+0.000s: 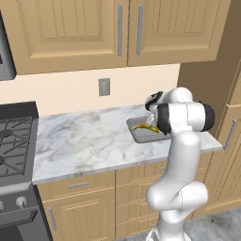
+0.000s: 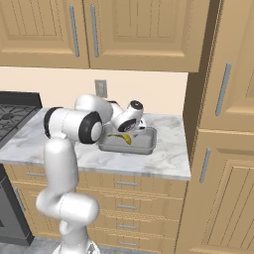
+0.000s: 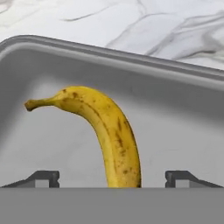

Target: Pick the banana and kiwi from the fridge and place them inside the tupperware on the counter.

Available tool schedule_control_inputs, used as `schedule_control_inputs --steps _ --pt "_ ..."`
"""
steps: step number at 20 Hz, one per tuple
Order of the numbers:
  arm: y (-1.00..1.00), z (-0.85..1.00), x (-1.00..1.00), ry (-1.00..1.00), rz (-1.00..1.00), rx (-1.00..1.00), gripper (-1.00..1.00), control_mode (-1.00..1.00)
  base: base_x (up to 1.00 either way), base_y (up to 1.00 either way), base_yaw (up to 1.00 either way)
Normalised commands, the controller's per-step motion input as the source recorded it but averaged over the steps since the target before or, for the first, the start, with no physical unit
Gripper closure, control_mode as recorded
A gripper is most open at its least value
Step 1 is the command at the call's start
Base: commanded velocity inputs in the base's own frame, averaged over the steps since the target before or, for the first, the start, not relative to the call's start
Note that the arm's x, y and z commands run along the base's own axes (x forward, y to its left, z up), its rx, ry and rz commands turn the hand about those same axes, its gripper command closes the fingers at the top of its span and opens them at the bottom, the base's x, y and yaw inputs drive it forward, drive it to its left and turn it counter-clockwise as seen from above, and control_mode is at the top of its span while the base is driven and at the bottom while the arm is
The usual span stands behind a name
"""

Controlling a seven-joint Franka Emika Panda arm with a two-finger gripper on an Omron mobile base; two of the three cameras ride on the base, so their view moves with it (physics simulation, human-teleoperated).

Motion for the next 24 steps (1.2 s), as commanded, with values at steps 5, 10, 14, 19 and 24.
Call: schedule_control_inputs --steps 5,10,14,19,24 --pt "0.0 0.81 -0.72 0.0 0.0 0.0 -1.0 -1.0 0.0 0.0 0.0" --pt "0.27 0.48 -0.93 0.04 -0.01 -0.04 -1.0 -1.0 0.0 0.0 0.0" --pt "0.23 0.25 -1.0 -0.12 0.0 -0.06 -1.0 -1.0 0.0 0.0 0.0" --pt "0.26 0.54 -1.0 -0.3 0.0 -0.04 -1.0 -1.0 0.0 0.0 0.0" --pt "0.41 0.58 -0.87 -0.27 -0.04 -0.04 -1.0 -1.0 0.0 0.0 0.0"
